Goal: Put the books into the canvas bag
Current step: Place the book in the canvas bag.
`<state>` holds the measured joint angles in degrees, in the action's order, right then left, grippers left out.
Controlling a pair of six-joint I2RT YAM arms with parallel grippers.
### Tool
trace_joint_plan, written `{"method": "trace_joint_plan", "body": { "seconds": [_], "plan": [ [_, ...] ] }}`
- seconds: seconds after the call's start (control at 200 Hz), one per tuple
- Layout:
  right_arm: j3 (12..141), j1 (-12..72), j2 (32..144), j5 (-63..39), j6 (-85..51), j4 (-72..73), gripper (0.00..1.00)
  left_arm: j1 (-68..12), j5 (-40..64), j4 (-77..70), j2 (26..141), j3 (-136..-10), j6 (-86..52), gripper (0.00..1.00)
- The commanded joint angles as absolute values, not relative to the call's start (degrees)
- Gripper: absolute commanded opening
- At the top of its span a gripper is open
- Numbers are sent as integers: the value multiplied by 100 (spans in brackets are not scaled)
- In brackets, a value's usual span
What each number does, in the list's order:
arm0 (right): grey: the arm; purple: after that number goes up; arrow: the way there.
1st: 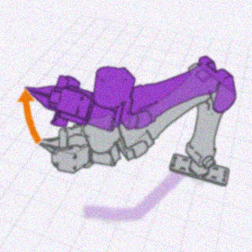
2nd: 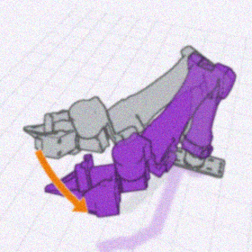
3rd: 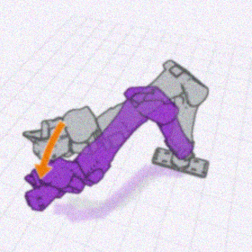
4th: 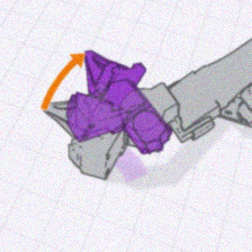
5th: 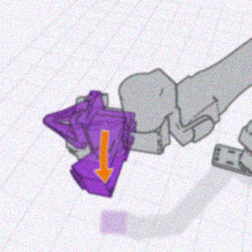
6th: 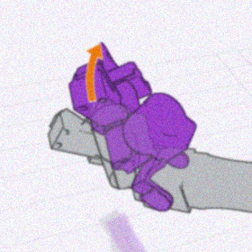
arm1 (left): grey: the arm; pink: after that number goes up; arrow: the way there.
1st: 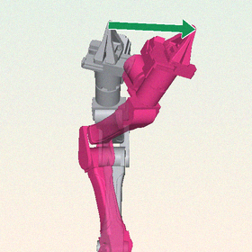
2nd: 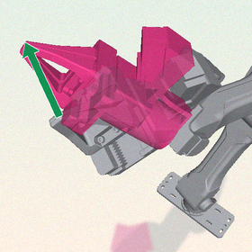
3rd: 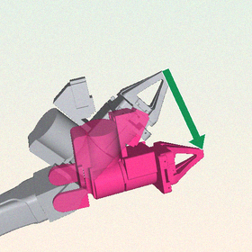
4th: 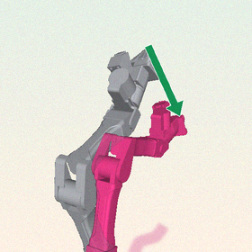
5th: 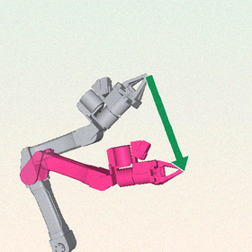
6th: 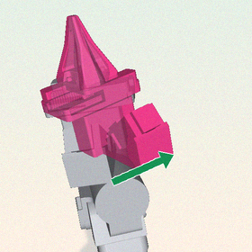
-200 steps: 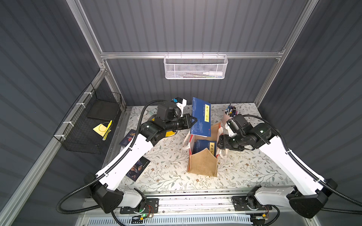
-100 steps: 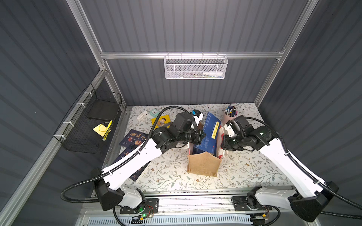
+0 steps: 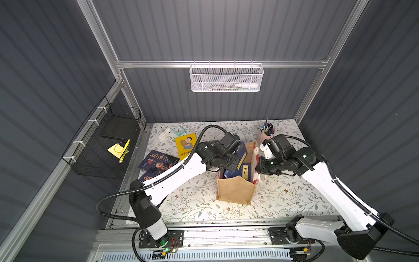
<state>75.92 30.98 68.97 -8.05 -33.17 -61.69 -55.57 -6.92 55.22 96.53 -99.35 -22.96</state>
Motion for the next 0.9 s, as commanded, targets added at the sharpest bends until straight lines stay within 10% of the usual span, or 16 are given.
{"method": "trace_joint_plan", "body": {
  "seconds": [0.0,0.896],
  "plan": [
    [7573,3066,6741,-897,-3285,-6022,5,-5578,-1668,6425,9922,-10435,-2791,0],
    [7491,3015,6771,-832,-3175,-6081,5,-4705,1143,3471,10312,-8235,-4333,8]
  ]
}}
